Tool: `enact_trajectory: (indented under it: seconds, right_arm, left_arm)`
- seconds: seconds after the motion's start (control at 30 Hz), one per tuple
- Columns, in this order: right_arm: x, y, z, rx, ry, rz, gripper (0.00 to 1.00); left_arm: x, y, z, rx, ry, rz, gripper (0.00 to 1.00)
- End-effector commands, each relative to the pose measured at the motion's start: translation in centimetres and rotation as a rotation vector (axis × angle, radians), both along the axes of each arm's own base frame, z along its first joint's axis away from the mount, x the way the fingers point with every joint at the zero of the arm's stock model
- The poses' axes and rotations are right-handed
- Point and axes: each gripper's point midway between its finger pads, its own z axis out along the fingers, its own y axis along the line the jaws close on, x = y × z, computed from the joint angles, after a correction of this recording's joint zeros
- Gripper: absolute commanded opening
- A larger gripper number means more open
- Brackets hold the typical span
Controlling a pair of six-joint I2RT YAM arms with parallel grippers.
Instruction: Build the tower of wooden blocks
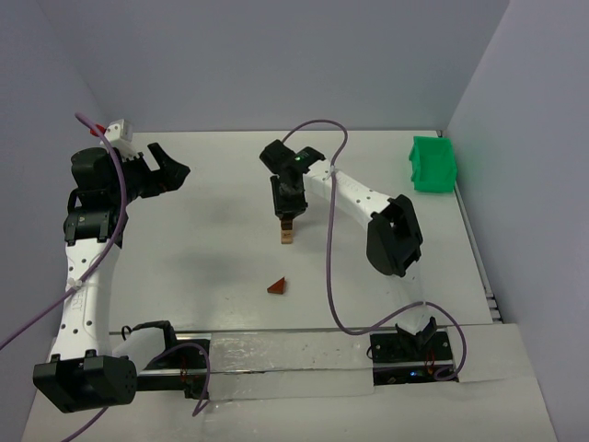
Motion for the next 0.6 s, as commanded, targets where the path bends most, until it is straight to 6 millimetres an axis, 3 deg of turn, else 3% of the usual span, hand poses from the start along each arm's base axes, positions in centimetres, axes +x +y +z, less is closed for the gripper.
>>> enact_trajectory:
  seconds: [0.0, 0.57]
  right_arm:
    - [1.12, 0.48, 0.37, 0.012, -0.025, -0.026, 0.12]
    - [1.29, 0.39, 0.02, -0.003, -0.027, -0.033, 0.17]
  left_arm:
    - [0.25, 0.15, 1.74, -0.003, -0.069, 0.006, 0.99]
    - [0.49, 0.1, 1.87, -0.005, -0.067, 0.0, 0.99]
